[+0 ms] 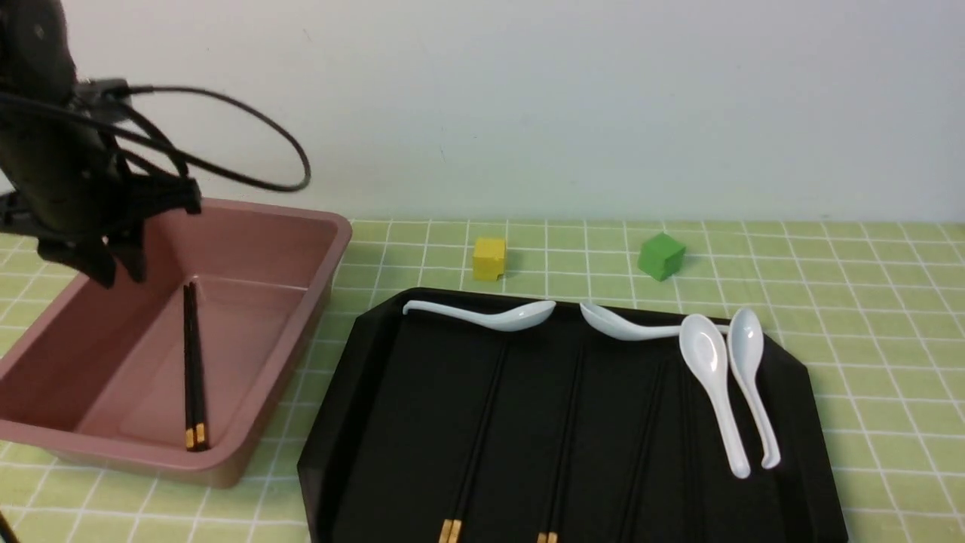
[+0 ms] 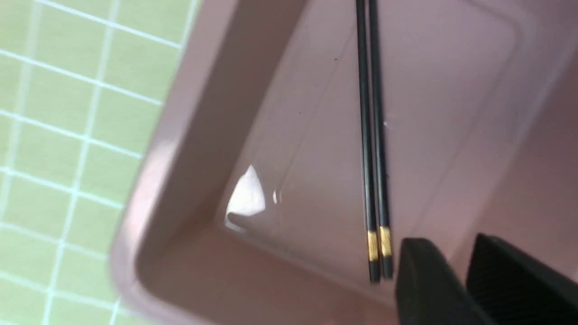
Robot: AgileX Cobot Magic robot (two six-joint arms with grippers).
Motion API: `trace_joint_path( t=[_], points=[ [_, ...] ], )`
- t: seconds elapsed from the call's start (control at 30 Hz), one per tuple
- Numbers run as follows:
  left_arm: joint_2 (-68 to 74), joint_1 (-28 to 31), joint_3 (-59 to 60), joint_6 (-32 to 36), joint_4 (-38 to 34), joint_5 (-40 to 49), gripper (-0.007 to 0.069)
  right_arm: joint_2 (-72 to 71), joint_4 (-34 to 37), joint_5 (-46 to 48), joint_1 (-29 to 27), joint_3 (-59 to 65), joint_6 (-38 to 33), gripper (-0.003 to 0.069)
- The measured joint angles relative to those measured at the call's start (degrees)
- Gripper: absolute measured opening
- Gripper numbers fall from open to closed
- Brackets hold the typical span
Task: On green tablecloth take chopsticks from black tray and put them in box.
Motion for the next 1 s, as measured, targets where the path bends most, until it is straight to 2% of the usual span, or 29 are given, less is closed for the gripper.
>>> trace_joint_path(
  t=[0.13, 0.2, 0.4, 0.53, 0.67, 0.83, 1.0],
  points=[
    [-8.81, 0.0, 1.94, 0.37, -1.23, 2.39, -0.0011, 0.0, 0.0, 0.0, 0.0, 0.0, 0.0, 0.024],
    [-15.09, 0.0, 5.95, 0.49, -2.19, 1.38, -0.0013, 0.0, 0.0, 0.0, 0.0, 0.0, 0.0, 0.024],
    [-36.97, 0.0, 25.96, 2.41, -4.61, -9.38, -0.0013, 0.0, 0.0, 0.0, 0.0, 0.0, 0.0, 0.024],
    [-53.24, 0.0, 43.3, 4.66, -9.16, -19.16, -0.0013, 0.0, 0.0, 0.0, 0.0, 0.0, 0.0, 0.024],
    [-72.59, 0.0, 58.97, 6.16, -12.61, -33.1, -0.0013, 0.0, 0.0, 0.0, 0.0, 0.0, 0.0, 0.024],
    [-88.05, 0.0, 68.79, 6.11, -13.28, -38.84, -0.0013, 0.0, 0.0, 0.0, 0.0, 0.0, 0.0, 0.024],
    [-94.07, 0.0, 72.0, 5.53, -13.35, -39.63, -0.0013, 0.0, 0.0, 0.0, 0.0, 0.0, 0.0, 0.024]
  ],
)
